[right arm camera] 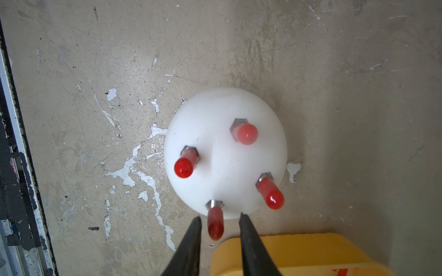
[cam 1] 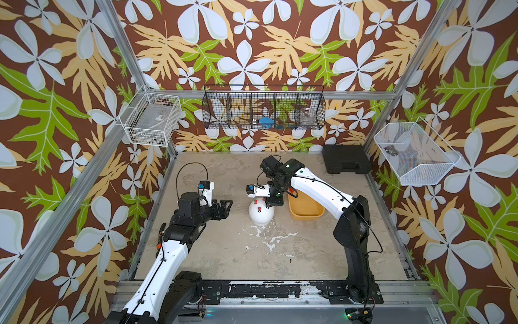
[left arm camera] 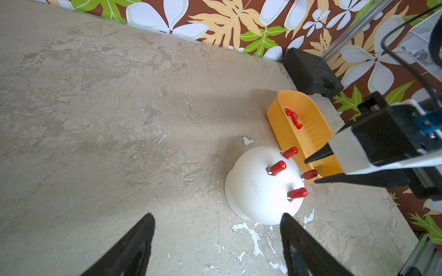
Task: Cover the protruding screws with screw protection sleeves
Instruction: Attach the screw protection sleeve to the screw.
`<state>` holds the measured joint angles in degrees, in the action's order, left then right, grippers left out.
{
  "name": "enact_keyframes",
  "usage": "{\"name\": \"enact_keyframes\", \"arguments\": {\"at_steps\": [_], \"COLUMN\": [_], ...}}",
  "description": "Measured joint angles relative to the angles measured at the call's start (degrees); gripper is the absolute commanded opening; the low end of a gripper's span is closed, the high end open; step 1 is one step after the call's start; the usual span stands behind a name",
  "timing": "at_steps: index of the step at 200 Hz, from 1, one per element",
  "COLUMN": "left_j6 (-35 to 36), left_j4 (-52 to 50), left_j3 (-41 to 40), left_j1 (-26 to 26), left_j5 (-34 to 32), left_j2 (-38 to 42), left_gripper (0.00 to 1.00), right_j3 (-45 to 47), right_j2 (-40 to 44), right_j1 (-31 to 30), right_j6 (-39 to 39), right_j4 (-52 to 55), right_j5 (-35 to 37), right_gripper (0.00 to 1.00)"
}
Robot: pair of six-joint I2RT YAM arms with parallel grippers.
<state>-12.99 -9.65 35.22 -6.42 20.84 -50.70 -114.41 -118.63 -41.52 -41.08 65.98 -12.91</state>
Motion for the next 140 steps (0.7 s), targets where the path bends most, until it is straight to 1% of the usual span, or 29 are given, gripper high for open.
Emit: {"name": "enact_keyframes", "arguments": {"at_steps": [10, 12, 15, 29, 39, 49, 55, 63, 74, 85, 98, 99, 100, 101, 102, 104, 113, 124, 134, 140], "left_j6": [0.0, 0.0, 0.0, 0.0, 0.0, 0.0, 0.0, 0.0, 0.0, -0.1, -1.2, -1.5, -1.7, -2.0, -2.2, -2.7, -4.9, -7.8, -9.7, -10.3], "left_j4": [0.0, 0.0, 0.0, 0.0, 0.0, 0.0, 0.0, 0.0, 0.0, 0.0, 0.2, 0.3, 0.3, 0.4, 0.5, 0.8, 2.8, 5.6, 8.0, 9.4], "left_j3": [0.0, 0.0, 0.0, 0.0, 0.0, 0.0, 0.0, 0.0, 0.0, 0.1, 0.1, 0.1, 0.1, 0.1, 0.1, 0.0, -0.5, -1.5, -2.4, -3.0], "left_j1": [0.0, 0.0, 0.0, 0.1, 0.2, 0.2, 0.2, 0.2, 0.3, 0.3, 0.3, 0.3, 0.3, 0.3, 0.3, 0.3, -0.3, -2.3, -4.9, -6.4], "left_j5": [0.0, 0.0, 0.0, 0.0, 0.0, 0.0, 0.0, 0.0, 0.0, -0.1, -1.6, -1.8, -1.9, -2.1, -2.2, -2.5, -3.7, -5.9, -8.3, -9.8], "left_j2": [0.0, 0.0, 0.0, 0.0, -0.1, -0.2, -0.2, -0.3, -0.3, -0.3, 0.3, 0.4, 0.5, 0.6, 0.6, 0.8, 1.7, 2.9, 3.7, 4.1], "left_gripper": [0.83, 0.83, 0.83, 0.83, 0.83, 0.83, 0.83, 0.83, 0.83, 0.83, 0.83, 0.82, 0.82, 0.82, 0.82, 0.82, 0.82, 0.82, 0.83, 0.83], "right_j3": [0.1, 0.1, 0.1, 0.1, 0.5, 1.8, 3.4, 6.2, 12.6, 21.3, 32.9, 34.1, 34.7, 35.3, 36.6, 38.6, 47.2, 55.9, 60.4, 61.7], "right_j2": [0.4, 0.5, 0.7, 1.8, 3.2, 5.4, 7.5, 10.7, 16.6, 22.9, 29.4, 30.0, 30.3, 30.6, 31.2, 31.9, 34.8, 36.5, 36.5, 36.2], "right_j1": [0.0, 0.0, 0.0, 0.0, 0.1, 0.3, 0.5, 0.9, 1.9, 3.9, 7.3, 7.8, 8.0, 8.2, 8.7, 9.6, 13.2, 16.1, 16.5, 16.5], "right_j6": [0.3, 0.3, 0.3, 0.4, 0.7, 1.6, 1.9, 2.8, 6.6, 13.0, 23.8, 25.0, 25.6, 26.2, 27.6, 29.5, 38.4, 48.3, 56.4, 59.6], "right_j4": [-0.3, -0.4, -0.5, -1.1, -2.2, -4.1, -5.9, -8.9, -16.3, -26.7, -39.4, -40.6, -41.2, -41.9, -43.1, -45.2, -55.3, -64.6, -70.0, -72.4], "right_j5": [0.0, 0.0, -0.1, -0.2, -0.2, -0.3, -0.4, -0.7, -0.3, -0.2, -0.7, -0.8, -0.9, -1.1, -1.5, -2.4, -7.3, -11.2, -14.9, -16.7], "right_gripper": [0.39, 0.43, 0.46, 0.49, 0.58, 0.61, 0.66, 0.68, 0.7, 0.72, 0.77, 0.78, 0.87, 0.93, 0.96, 0.99, 1.0, 1.0, 1.0, 1.0]}}
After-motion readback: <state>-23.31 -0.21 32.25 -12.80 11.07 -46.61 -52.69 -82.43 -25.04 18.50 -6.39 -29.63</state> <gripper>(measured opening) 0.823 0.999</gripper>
